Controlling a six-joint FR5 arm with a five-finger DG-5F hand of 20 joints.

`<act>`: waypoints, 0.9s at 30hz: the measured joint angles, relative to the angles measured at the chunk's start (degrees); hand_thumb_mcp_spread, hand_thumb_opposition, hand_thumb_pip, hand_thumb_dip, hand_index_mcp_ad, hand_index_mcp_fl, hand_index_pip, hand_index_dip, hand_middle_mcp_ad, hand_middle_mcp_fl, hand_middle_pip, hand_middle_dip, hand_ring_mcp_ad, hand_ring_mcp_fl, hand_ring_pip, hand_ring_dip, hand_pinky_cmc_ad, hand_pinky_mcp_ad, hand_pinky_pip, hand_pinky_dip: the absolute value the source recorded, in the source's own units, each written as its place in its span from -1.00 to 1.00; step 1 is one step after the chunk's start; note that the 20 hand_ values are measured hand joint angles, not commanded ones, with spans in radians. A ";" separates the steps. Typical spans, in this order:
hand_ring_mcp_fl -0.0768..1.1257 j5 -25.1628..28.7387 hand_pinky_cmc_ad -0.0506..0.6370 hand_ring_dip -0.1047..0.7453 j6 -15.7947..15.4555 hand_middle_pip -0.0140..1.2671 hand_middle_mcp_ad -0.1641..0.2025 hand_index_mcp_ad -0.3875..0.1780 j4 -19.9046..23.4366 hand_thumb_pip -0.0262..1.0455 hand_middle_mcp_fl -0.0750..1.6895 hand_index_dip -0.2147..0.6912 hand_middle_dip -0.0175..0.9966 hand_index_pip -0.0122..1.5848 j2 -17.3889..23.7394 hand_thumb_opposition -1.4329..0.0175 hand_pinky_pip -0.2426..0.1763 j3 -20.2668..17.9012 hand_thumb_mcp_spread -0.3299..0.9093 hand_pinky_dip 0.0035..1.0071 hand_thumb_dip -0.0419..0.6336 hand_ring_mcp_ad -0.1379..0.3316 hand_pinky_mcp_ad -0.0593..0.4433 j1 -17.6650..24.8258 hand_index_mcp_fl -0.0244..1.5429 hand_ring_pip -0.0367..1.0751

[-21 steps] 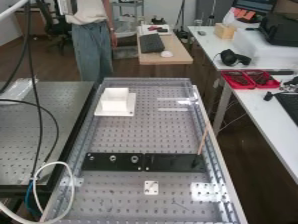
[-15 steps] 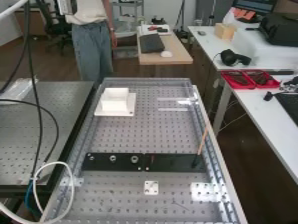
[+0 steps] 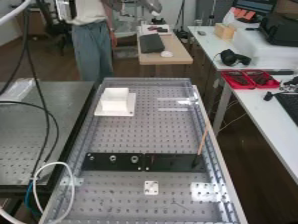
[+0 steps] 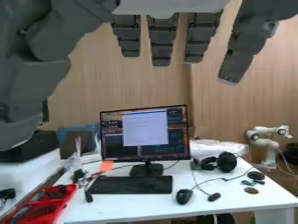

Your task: Grab the larger nut and place it in the white container

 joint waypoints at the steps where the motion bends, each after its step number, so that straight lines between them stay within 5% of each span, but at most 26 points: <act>1: -0.86 0.30 0.22 -0.45 -0.11 -0.78 0.26 0.17 0.29 -0.25 -0.91 -0.27 -0.55 -0.90 0.10 0.06 -0.20 -0.58 -0.04 0.09 -0.64 0.23 0.46 0.03 -0.94 -0.81; 18: -0.87 5.66 0.35 -0.42 0.21 -0.78 0.30 0.17 3.12 -0.21 -0.89 -0.25 -0.52 -0.90 2.55 0.00 -0.27 -8.54 -0.06 0.14 -0.64 0.32 0.59 -0.17 -0.94 -0.77; 27: -0.87 7.93 0.35 -0.40 0.39 -0.76 0.30 0.15 8.24 0.06 -0.84 -0.35 -0.51 -0.88 2.99 -0.04 -0.29 -17.81 -0.05 0.16 -0.56 0.32 0.60 -2.05 -0.94 -0.78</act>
